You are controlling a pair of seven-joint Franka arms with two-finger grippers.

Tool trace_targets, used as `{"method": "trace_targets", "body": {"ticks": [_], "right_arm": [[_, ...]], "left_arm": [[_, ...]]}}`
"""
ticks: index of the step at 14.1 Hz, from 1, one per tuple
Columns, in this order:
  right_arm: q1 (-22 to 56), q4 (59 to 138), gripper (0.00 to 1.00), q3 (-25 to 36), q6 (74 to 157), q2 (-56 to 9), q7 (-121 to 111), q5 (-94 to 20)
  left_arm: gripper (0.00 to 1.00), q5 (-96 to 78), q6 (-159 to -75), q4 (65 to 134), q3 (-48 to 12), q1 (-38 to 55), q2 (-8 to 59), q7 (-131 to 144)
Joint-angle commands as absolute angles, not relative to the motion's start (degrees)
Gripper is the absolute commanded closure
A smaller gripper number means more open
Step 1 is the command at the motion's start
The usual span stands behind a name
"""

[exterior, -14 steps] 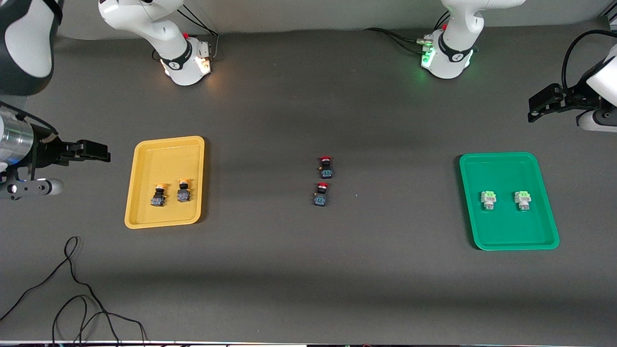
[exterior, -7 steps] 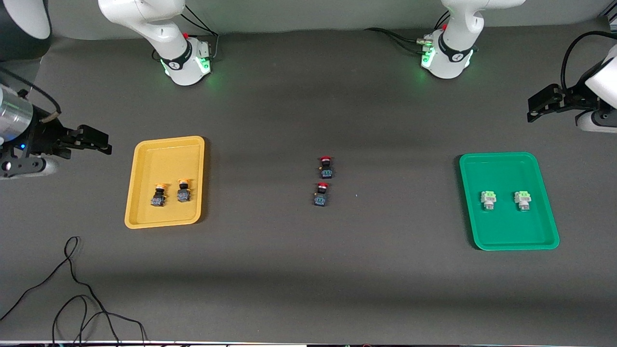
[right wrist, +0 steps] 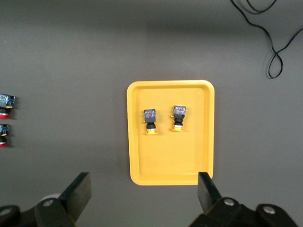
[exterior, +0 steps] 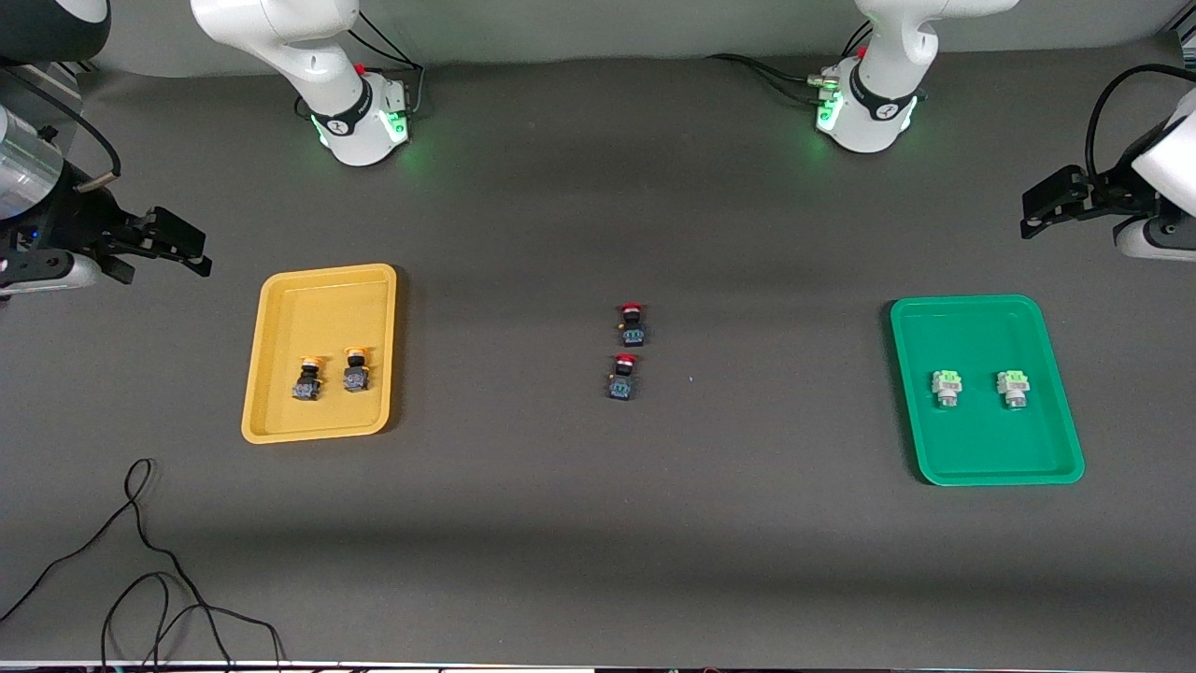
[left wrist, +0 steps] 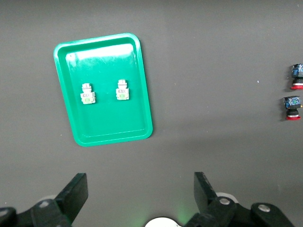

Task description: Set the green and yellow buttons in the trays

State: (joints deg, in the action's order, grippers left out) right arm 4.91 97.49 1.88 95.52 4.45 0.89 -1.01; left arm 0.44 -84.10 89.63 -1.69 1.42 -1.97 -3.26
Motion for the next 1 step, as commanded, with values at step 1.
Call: {"method": "trace_targets", "body": {"ticks": [1], "right_arm": [[3.96, 98.70, 0.00, 0.88, 97.21, 5.54, 1.24, -1.41]], "left_arm": [[0.00, 0.09, -84.90, 90.35, -1.32, 1.58, -2.37, -3.25]]}}
